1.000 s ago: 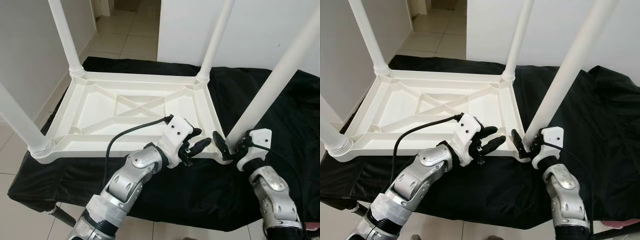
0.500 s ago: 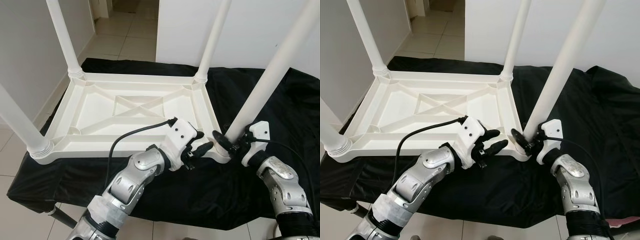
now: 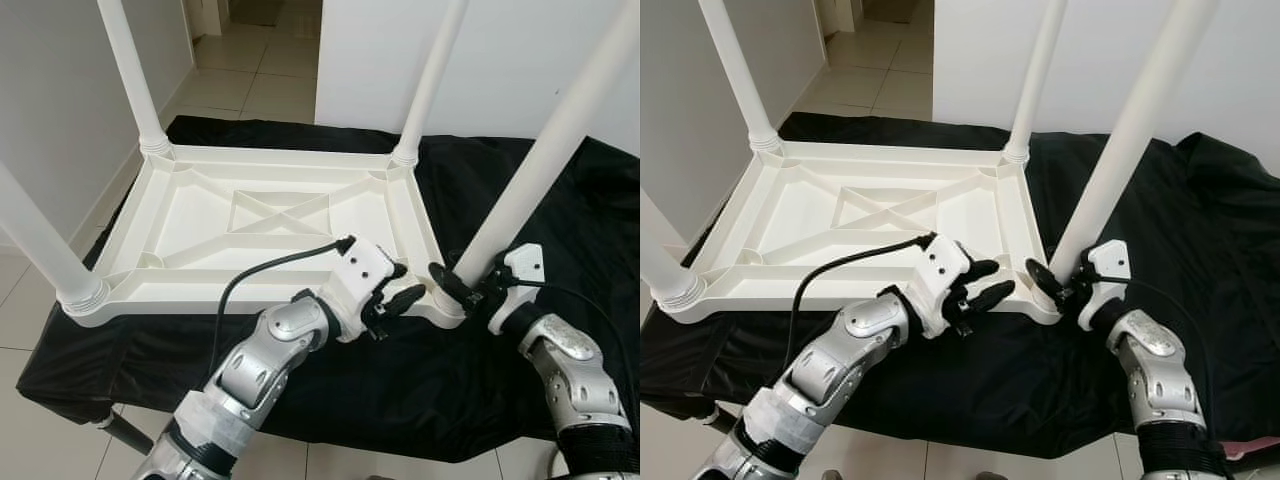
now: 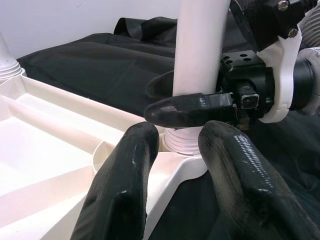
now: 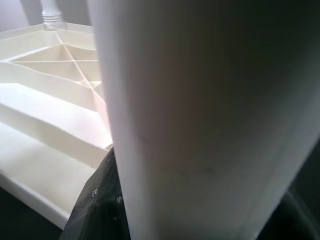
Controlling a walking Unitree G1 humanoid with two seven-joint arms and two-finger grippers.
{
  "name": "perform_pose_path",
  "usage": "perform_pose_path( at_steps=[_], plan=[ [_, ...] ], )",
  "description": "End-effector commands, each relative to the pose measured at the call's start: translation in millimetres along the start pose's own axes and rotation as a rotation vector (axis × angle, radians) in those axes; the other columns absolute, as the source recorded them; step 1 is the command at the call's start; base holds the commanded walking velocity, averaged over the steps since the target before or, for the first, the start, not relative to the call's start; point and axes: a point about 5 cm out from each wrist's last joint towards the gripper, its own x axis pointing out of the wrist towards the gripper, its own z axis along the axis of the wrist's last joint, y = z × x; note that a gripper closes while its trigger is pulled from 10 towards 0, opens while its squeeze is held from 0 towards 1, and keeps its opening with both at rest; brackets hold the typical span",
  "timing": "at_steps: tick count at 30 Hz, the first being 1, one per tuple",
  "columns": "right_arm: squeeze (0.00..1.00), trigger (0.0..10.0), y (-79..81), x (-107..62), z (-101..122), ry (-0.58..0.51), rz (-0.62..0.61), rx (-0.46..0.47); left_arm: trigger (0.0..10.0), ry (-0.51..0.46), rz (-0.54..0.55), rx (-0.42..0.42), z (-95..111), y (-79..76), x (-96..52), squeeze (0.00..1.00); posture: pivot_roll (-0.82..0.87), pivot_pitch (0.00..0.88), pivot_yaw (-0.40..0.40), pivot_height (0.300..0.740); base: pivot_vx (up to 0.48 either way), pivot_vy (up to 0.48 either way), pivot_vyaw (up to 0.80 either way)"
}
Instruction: Building children table
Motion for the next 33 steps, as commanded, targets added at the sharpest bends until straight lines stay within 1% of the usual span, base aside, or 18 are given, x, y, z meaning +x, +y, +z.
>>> perform_pose_path(
  at_steps=[1, 2, 3, 4, 5, 6, 7, 14, 15, 16, 17, 19, 21, 25, 26, 27, 31, 33],
  plan=[
    [0.0, 10.0, 3.2, -3.9, -15.4, 0.08, -0.032, 0.013, 10.0, 0.018, -0.066, 0.006, -2.5, -3.7, 0.8, 0.0, -0.1, 0.0, -0.016, 0.74, 0.0, 0.0, 0.0],
    [0.0, 10.0, 3.2, -3.9, -15.4, 0.08, -0.032, 0.013, 10.0, 0.018, -0.066, 0.006, -2.5, -3.7, 0.8, 0.0, -0.1, 0.0, -0.016, 0.74, 0.0, 0.0, 0.0],
    [0.0, 10.0, 3.4, -4.7, -16.2, 0.08, -0.092, 0.009, 10.0, 0.019, -0.065, 0.006, -2.6, -3.5, 0.9, 0.0, -0.11, 0.0, -0.014, 0.74, 0.0, 0.0, 0.0],
    [0.0, 10.0, 3.4, -4.7, -16.2, 0.08, -0.092, 0.009, 10.0, 0.019, -0.065, 0.006, -2.6, -3.5, 0.9, 0.0, -0.11, 0.0, -0.014, 0.74, 0.0, 0.0, 0.0],
    [0.0, 10.0, 5.4, -5.8, -15.0, 0.063, -0.165, 0.013, 10.0, 0.02, -0.062, 0.008, -3.0, -3.7, 1.0, 0.0, -0.11, 0.0, -0.01, 0.74, 0.0, 0.0, 0.0],
    [0.0, 10.0, 5.4, -5.8, -15.0, 0.063, -0.165, 0.013, 10.0, 0.02, -0.062, 0.008, -3.0, -3.7, 1.0, 0.0, -0.11, 0.0, -0.01, 0.74, 0.0, 0.0, 0.0],
    [0.0, 10.0, 8.6, -6.4, -12.0, 0.04, -0.233, 0.026, 10.0, 0.022, -0.06, 0.008, -3.2, -3.6, 0.9, 0.0, -0.11, 0.0, -0.007, 0.74, 0.0, 0.0, 0.0],
    [0.0, 10.0, 12.8, -7.2, -9.7, 0.032, -0.323, 0.03, 10.0, 0.023, -0.056, 0.01, -3.0, -2.4, 0.3, 0.0, -0.11, 0.0, -0.005, 0.74, 0.0, 0.0, 0.0],
    [0.0, 10.0, 17.6, -7.2, -9.6, 0.029, -0.377, 0.054, 10.0, 0.024, -0.054, 0.013, -2.8, -1.7, 0.0, 0.0, -0.11, 0.0, -0.002, 0.74, 0.0, 0.0, 0.0],
    [0.0, 10.0, 23.6, -7.0, -9.3, 0.03, -0.422, 0.054, 10.0, 0.025, -0.052, 0.016, -2.8, -1.3, -0.4, 0.0, -0.1, 0.0, 0.0, 0.74, 0.0, 0.0, 0.0],
    [0.0, 10.0, 23.6, -7.0, -9.3, 0.03, -0.422, 0.054, 10.0, 0.025, -0.052, 0.016, -2.8, -1.3, -0.4, 0.0, -0.1, 0.0, 0.0, 0.74, 0.0, 0.0, 0.0],
    [0.0, 10.0, 36.1, -5.9, -8.8, 0.024, -0.501, 0.081, 10.0, 0.028, -0.052, 0.018, -3.2, -1.6, -0.7, 0.0, -0.1, 0.0, 0.0, 0.74, 0.0, 0.0, 0.0],
    [0.0, 10.0, 38.8, -5.6, -8.5, 0.022, -0.516, 0.085, 10.0, 0.028, -0.053, 0.018, -3.3, -1.8, -0.7, 0.0, -0.1, 0.0, 0.0, 0.74, 0.0, 0.0, 0.0],
    [0.0, 10.0, 54.5, 2.0, -8.3, 0.035, -0.676, 0.169, 10.0, 0.028, -0.048, 0.018, -3.0, -1.5, -0.7, 0.0, -0.1, 0.0, -0.002, 0.74, 0.0, 0.0, 0.0],
    [0.0, 10.0, 54.5, 2.0, -8.3, 0.035, -0.676, 0.169, 10.0, 0.028, -0.048, 0.018, -3.0, -1.5, -0.7, 0.0, -0.1, 0.0, -0.002, 0.74, 0.0, 0.0, 0.0],
    [0.0, 10.0, 57.3, 4.3, -8.8, 0.043, -0.71, 0.203, 10.0, 0.027, -0.046, 0.019, -2.8, -1.5, -0.7, 0.0, -0.09, 0.0, -0.012, 0.74, 0.0, 0.0, 0.0],
    [0.0, 10.0, 64.0, 9.4, -4.1, 0.033, -0.735, 0.23, 10.0, 0.023, -0.037, 0.015, -2.0, -0.8, -0.4, 0.0, -0.09, 0.0, -0.012, 0.74, 0.0, 0.0, 0.0],
    [0.0, 10.0, 67.0, 12.0, -2.0, 0.03, -0.726, 0.22, 10.0, 0.022, -0.035, 0.014, -2.0, -0.9, -0.3, 0.0, -0.09, 0.0, -0.011, 0.74, 0.0, 0.0, 0.0]
  ],
)
